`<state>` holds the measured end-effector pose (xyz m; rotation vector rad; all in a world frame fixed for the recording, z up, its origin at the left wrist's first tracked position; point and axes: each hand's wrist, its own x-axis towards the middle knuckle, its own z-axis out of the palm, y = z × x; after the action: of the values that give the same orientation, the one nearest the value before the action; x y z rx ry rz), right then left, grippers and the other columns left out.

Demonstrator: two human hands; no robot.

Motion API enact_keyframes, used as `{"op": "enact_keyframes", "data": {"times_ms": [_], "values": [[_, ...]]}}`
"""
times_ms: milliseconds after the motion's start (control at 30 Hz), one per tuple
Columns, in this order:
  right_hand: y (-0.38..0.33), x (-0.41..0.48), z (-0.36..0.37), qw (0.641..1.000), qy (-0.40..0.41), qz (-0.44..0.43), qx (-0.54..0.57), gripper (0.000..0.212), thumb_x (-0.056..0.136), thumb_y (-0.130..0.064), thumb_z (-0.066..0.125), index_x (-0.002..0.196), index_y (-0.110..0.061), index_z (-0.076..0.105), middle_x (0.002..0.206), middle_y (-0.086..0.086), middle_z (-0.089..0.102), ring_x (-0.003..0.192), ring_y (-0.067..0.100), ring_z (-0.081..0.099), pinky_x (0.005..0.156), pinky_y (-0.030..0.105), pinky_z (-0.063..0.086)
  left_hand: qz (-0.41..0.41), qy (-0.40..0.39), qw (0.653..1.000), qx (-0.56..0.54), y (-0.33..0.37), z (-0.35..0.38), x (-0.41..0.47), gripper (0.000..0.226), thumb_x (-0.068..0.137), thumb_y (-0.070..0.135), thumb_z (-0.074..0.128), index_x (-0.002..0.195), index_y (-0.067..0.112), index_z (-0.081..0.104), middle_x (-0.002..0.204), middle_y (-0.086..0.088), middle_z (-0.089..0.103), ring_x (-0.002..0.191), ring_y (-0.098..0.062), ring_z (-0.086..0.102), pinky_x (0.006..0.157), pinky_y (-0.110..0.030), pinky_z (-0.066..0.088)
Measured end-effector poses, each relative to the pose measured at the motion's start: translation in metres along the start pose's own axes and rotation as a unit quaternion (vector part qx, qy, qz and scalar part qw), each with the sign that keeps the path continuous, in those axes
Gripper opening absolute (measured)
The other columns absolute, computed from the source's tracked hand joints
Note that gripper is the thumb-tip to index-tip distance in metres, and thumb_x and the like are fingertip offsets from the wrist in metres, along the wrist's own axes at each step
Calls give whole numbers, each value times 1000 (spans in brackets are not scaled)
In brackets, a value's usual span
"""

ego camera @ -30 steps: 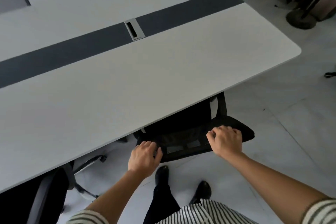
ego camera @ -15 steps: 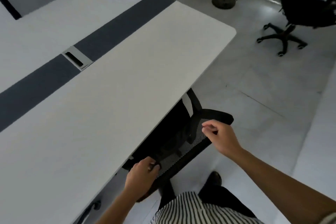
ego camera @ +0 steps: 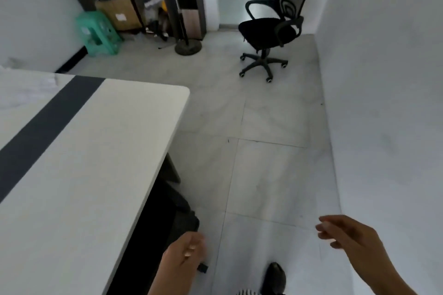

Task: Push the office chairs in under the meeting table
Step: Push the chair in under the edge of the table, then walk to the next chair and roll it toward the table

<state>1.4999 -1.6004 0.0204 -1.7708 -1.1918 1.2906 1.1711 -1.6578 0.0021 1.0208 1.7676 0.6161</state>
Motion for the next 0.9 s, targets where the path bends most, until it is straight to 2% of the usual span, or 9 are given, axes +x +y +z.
{"op": "enact_keyframes", "data": {"times_ms": [133,300,367,467,533,667,733,833,900], "values": [[-6,47,-51,999,42,21,14,11,87,-8,63,88,-14,72,77,0,77,71,11,72,71,36,53,39,-10,999,4,57,39,48,7,86,21,63,89,27,66,82,-2,72,78,-7,67,74,-22,51],[-21,111,-80,997,63,27,41,11,87,-7,62,88,-12,72,78,2,77,71,13,72,68,35,51,53,-20,998,-15,113,57,110,7,82,29,65,88,28,68,81,-2,74,77,-9,69,76,-29,52],[-26,144,-83,996,63,39,40,11,87,-7,62,89,-12,72,78,2,77,71,13,72,68,36,51,50,-3,999,-13,126,55,140,14,74,37,63,84,31,68,81,1,74,74,-11,69,75,-33,52],[-41,203,-82,996,67,44,38,12,87,-5,63,89,-11,72,77,2,77,70,15,72,69,39,53,41,18,999,-9,145,52,193,13,70,38,61,80,39,68,82,-3,75,75,-17,70,73,-34,52],[-54,251,-81,996,75,46,36,12,86,-4,63,89,-11,72,76,2,77,69,14,72,68,38,53,38,20,999,-12,162,52,236,11,71,35,65,78,44,67,79,-4,75,72,-18,70,70,-29,51],[-96,346,-86,994,98,42,33,11,86,-5,64,89,-12,72,75,-1,77,68,13,72,67,37,53,43,8,999,-24,221,50,332,15,58,40,63,71,48,68,67,-5,72,58,-7,62,54,-14,45],[-123,387,-92,993,106,37,36,11,86,-5,64,89,-12,72,75,0,77,69,13,72,67,36,53,60,-1,998,-11,261,46,379,17,61,37,61,71,49,67,66,-4,73,58,-6,64,54,-14,46],[-160,445,-105,991,123,25,39,12,85,-4,64,89,-14,71,75,-1,77,70,12,73,61,35,55,92,-12,996,9,320,42,450,17,60,48,60,76,47,67,74,3,75,67,-11,68,62,-21,49],[-175,478,-114,989,140,21,50,12,86,-4,64,89,-14,71,75,-1,77,69,12,72,61,31,56,108,-27,994,21,359,46,495,6,74,36,66,80,35,69,79,0,74,72,-15,68,65,-25,50]]}}
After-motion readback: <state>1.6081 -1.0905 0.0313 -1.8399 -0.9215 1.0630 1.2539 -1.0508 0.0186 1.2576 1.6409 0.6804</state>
